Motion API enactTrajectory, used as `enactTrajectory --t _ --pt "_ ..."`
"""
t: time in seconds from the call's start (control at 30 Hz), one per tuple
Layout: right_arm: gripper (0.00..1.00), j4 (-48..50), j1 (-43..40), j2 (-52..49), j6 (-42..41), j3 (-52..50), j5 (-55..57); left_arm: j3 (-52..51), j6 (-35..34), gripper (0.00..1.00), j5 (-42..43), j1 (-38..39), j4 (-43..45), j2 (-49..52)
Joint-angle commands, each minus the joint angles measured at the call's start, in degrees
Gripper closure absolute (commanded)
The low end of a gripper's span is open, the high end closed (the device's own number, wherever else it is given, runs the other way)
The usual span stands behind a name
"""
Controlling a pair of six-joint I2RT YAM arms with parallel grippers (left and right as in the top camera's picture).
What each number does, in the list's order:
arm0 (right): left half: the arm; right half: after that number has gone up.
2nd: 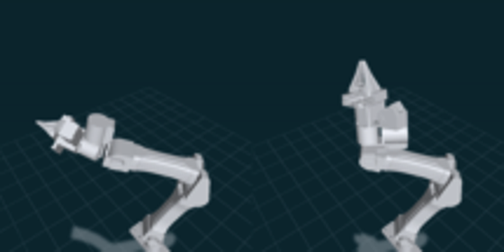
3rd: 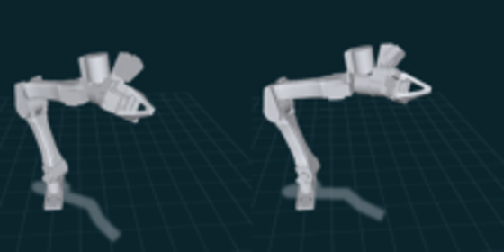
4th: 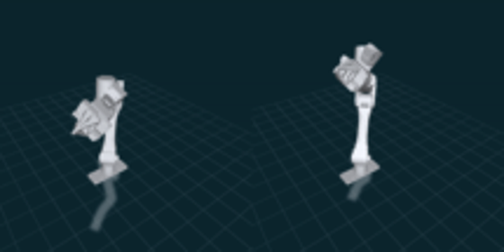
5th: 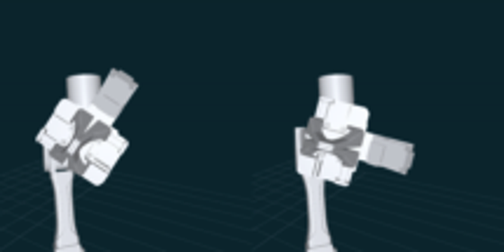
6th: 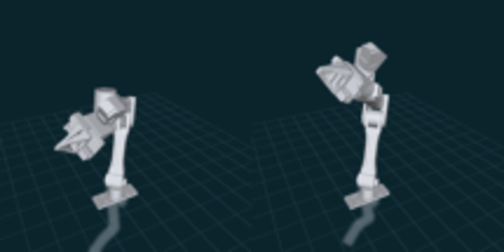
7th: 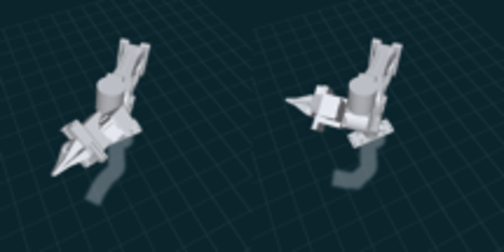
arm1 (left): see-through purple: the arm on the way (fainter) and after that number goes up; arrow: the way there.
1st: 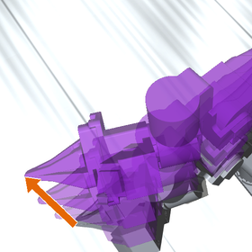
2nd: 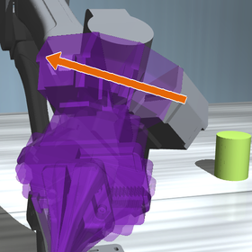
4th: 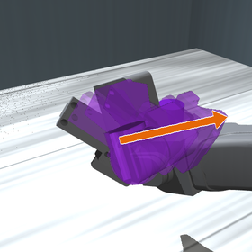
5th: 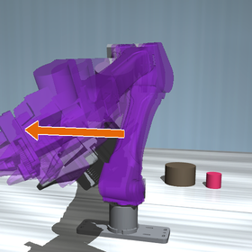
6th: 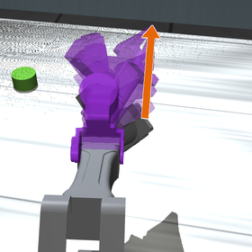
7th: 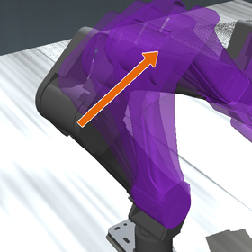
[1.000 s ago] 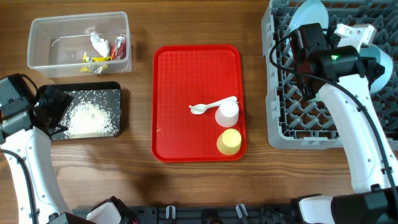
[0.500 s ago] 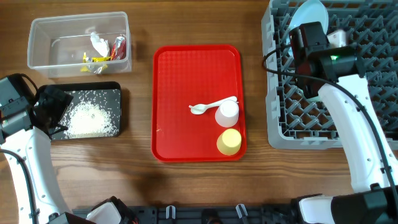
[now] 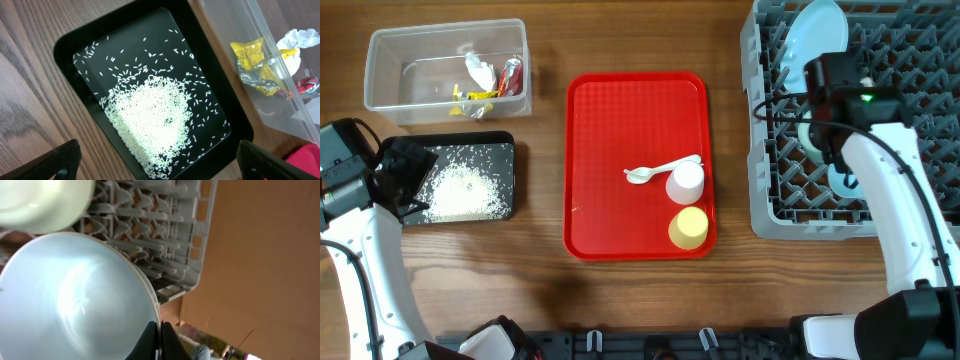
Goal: Sort waste into correct bins and load items into the dishwasher rack
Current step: 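Tilt the light-blue bowl upright into the rack slots with the right gripper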
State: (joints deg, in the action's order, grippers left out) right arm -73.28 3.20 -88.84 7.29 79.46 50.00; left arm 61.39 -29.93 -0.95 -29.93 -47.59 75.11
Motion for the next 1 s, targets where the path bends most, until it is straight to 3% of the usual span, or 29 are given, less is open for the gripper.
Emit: enactTrajectory --t 0.0,0.43,0.7,0.97 --pt "0.96 0.37 -1.73 -0.20 0.02 -0.46 -4.07 0.33 -0.57 0.00 0.28 -0.24 -0.02 0.44" --pt "0.96 0.00 -2.08 -0.20 0.15 -3.02 -7.19 0.33 -0.57 0.00 0.28 -0.24 0.00 0.46" --pt "0.96 0.33 -3.96 -0.20 0.13 -3.48 1.14 0.33 -0.57 0.00 0.28 -0.24 0.02 0.44" --pt "0.96 13.90 -5.25 -0.20 4.48 -3.48 10.05 0.33 -0.57 0.00 0.31 -0.24 0.00 0.44"
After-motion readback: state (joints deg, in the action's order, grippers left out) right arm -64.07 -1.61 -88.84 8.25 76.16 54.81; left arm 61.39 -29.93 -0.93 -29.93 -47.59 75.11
